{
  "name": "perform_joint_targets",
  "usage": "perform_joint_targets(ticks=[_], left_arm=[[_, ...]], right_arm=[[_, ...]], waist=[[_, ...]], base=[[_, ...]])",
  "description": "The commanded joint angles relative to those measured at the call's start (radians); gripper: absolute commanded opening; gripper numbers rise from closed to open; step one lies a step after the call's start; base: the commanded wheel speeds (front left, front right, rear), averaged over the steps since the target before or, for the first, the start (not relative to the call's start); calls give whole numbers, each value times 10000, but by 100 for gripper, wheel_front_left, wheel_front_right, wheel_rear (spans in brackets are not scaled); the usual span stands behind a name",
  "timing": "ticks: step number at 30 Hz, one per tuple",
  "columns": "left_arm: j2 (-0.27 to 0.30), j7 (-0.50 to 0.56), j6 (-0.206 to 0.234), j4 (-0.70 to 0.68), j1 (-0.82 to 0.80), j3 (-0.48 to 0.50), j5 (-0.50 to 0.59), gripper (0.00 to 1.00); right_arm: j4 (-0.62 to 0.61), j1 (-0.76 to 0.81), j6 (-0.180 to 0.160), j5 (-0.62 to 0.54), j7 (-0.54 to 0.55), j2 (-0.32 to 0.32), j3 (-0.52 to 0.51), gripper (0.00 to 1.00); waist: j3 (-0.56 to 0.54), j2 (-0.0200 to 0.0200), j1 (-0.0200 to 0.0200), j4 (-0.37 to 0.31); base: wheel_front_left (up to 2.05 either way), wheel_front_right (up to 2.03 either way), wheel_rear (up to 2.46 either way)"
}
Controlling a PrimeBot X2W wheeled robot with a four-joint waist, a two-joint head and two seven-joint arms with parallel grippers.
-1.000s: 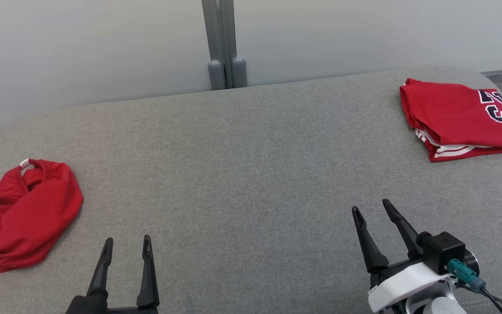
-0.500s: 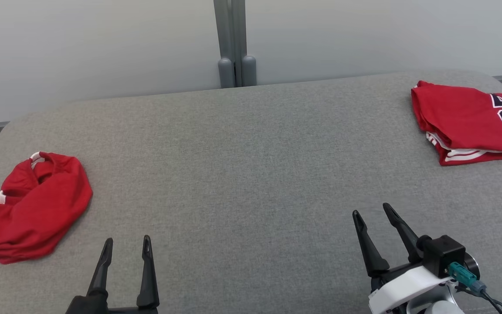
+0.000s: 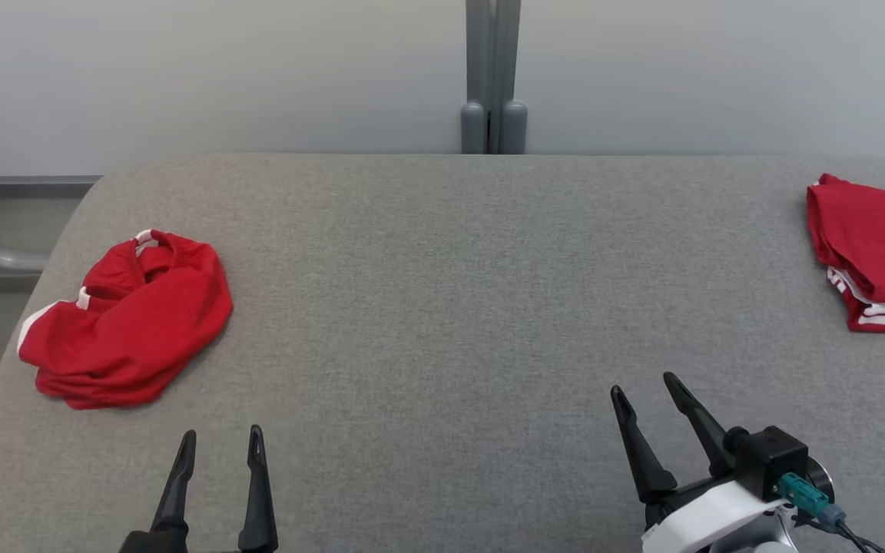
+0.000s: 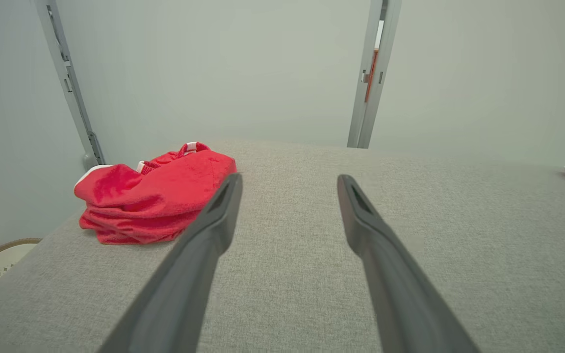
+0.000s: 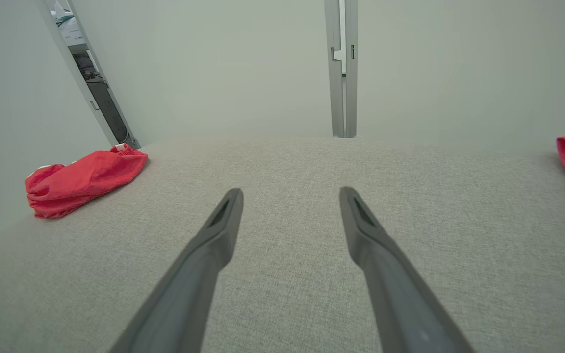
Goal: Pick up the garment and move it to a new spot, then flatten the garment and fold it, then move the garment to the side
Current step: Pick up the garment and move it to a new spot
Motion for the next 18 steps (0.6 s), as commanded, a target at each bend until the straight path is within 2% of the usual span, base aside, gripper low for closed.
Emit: perform_joint_targets(ticks=[1,18], left_arm=[[12,3,1,2,175,57,140,100],[12,3,-121,-14,431,203,226,100]], right_arm=[[19,120,-13,76,-28,22,29,100],[122,381,-13,110,-27,150,140,100]], waist=[[-117,0,0,439],[-350,0,0,1927]], base=[[0,0,0],[0,0,0]])
